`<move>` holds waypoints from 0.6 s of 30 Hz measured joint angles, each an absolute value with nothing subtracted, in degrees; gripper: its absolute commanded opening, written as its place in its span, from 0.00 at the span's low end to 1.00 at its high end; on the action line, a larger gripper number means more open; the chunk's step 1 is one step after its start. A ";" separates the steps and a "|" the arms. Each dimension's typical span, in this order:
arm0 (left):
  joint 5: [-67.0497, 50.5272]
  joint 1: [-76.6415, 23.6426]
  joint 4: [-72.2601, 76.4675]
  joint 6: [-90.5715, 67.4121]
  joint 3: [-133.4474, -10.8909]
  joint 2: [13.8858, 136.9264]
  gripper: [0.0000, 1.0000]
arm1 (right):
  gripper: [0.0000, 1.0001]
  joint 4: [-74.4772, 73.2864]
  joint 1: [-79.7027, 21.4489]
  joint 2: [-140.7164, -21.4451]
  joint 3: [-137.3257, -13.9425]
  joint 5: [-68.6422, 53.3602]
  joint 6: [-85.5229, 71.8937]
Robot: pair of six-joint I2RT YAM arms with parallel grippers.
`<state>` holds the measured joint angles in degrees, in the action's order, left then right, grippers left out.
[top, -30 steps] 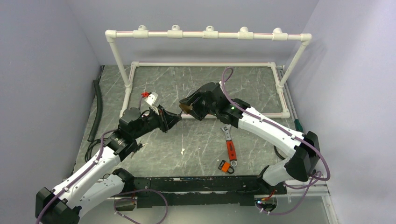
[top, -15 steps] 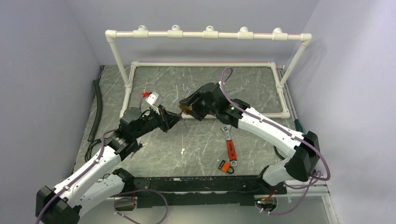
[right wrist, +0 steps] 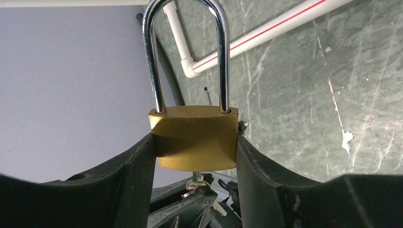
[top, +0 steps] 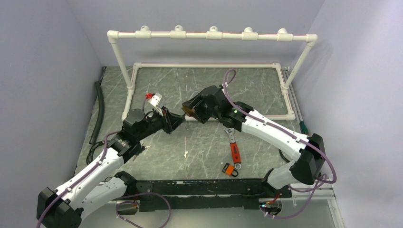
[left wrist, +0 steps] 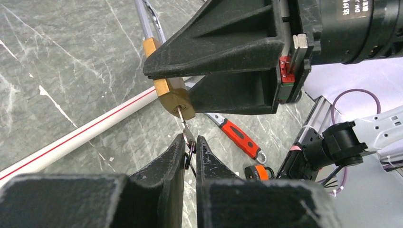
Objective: Unlock with the key
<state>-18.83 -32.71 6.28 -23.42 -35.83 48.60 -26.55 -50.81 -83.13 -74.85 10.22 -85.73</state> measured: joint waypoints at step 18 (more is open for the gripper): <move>-16.78 -32.82 6.55 -24.75 -35.79 49.50 0.00 | 0.00 -26.89 -54.13 -83.24 -75.02 16.93 -85.14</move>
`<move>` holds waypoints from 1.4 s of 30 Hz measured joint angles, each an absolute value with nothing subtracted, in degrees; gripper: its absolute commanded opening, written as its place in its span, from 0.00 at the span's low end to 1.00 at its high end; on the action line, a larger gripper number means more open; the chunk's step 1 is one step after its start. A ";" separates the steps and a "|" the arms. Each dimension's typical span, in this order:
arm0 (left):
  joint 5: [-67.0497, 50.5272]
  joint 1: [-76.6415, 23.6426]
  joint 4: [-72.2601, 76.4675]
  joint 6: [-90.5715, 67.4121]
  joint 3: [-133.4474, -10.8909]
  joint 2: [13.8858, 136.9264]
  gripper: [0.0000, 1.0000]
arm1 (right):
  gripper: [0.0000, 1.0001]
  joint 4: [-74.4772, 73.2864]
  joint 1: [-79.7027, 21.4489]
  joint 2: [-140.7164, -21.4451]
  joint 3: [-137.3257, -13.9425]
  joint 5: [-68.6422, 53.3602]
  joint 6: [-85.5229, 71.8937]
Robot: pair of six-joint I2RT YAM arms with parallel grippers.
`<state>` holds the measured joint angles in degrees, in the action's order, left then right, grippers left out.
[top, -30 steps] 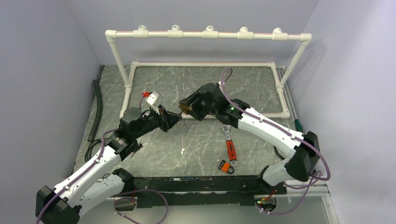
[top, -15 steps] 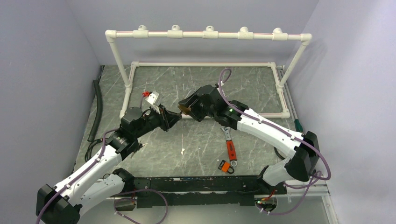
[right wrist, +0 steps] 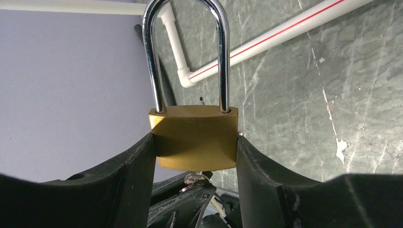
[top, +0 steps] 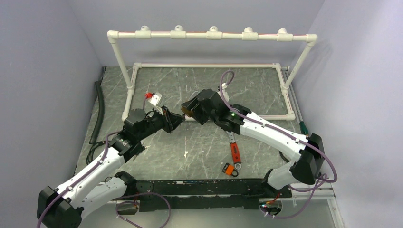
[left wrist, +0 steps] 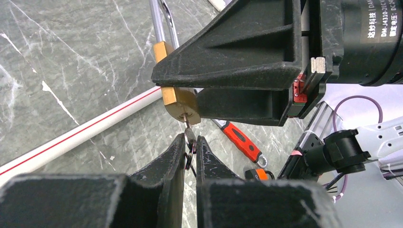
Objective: Unlock with the key
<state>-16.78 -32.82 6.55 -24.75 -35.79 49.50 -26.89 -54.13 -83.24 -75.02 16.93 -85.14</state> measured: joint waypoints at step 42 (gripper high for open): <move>-15.07 -32.82 11.73 -23.64 -35.03 52.64 0.22 | 0.00 -26.89 -55.46 -84.93 -76.55 21.61 -82.65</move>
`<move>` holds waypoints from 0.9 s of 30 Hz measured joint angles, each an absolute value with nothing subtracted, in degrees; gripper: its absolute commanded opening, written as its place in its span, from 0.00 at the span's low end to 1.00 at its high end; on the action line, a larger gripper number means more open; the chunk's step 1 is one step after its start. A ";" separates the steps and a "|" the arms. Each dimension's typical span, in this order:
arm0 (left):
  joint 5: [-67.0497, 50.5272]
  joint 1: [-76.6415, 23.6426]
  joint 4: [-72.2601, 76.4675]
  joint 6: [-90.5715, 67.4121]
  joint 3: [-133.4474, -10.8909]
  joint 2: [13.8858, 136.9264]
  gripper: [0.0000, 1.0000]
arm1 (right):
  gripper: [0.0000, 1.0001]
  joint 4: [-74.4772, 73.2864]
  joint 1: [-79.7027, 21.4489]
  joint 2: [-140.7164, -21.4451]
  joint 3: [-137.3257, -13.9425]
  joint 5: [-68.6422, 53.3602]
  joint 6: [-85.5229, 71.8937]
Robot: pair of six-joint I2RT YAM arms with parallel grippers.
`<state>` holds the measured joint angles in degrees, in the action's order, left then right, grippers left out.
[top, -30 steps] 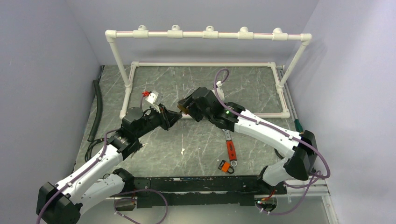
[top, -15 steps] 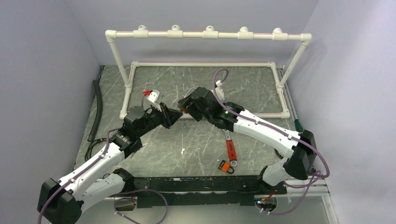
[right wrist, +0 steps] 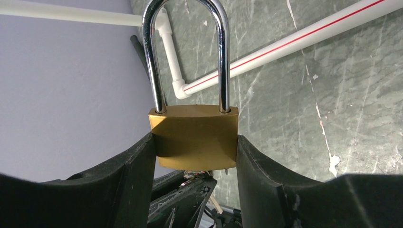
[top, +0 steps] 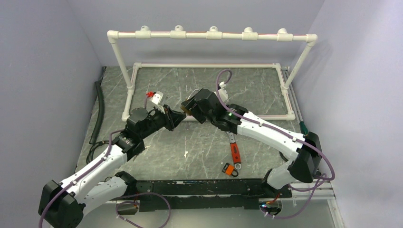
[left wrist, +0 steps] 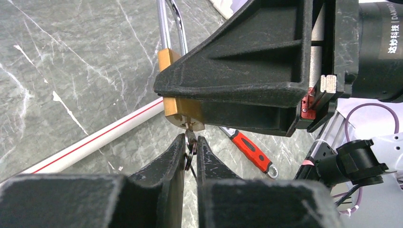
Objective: Unlock with the key
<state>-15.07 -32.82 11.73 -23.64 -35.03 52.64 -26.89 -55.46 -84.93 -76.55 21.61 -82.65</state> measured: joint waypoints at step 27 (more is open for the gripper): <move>-13.06 -32.01 12.08 -24.97 -31.16 46.83 0.62 | 0.00 -26.81 -57.78 -84.42 -75.37 17.45 -82.54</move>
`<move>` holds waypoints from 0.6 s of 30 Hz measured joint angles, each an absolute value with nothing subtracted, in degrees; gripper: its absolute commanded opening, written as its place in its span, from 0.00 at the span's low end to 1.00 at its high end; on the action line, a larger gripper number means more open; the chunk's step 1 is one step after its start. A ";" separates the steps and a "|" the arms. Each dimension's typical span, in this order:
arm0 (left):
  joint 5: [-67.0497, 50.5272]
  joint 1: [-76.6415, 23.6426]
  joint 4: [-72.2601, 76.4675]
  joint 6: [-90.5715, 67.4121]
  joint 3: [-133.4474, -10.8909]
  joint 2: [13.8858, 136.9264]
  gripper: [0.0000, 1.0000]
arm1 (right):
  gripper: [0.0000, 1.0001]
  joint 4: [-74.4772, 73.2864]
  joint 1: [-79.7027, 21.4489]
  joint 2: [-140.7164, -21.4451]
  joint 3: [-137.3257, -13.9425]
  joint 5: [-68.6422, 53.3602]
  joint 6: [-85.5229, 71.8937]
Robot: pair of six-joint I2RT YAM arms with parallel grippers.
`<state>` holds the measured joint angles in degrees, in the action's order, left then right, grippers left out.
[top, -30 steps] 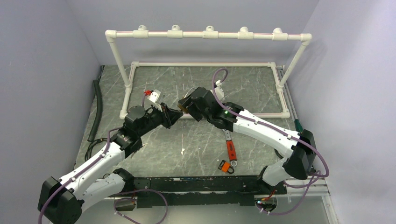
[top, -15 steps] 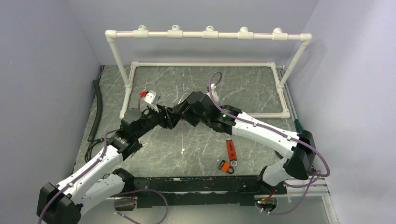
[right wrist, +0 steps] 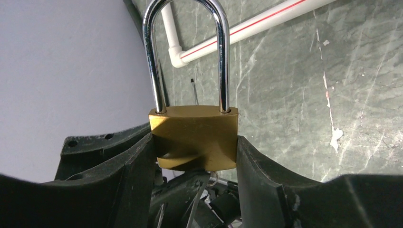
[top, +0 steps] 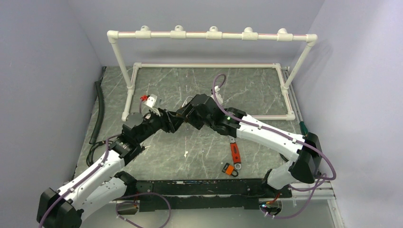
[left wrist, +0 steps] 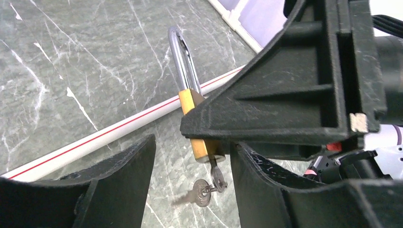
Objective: Unlock with the key
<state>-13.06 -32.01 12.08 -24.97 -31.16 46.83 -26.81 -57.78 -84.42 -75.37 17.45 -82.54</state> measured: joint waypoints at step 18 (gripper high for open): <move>-11.77 -32.21 24.16 -35.66 -28.71 51.81 0.00 | 0.16 -20.71 -57.36 -84.31 -74.08 16.58 -80.51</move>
<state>-11.77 -32.21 24.16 -35.66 -28.71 51.81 -20.71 -57.36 -84.31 -74.08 16.58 -80.51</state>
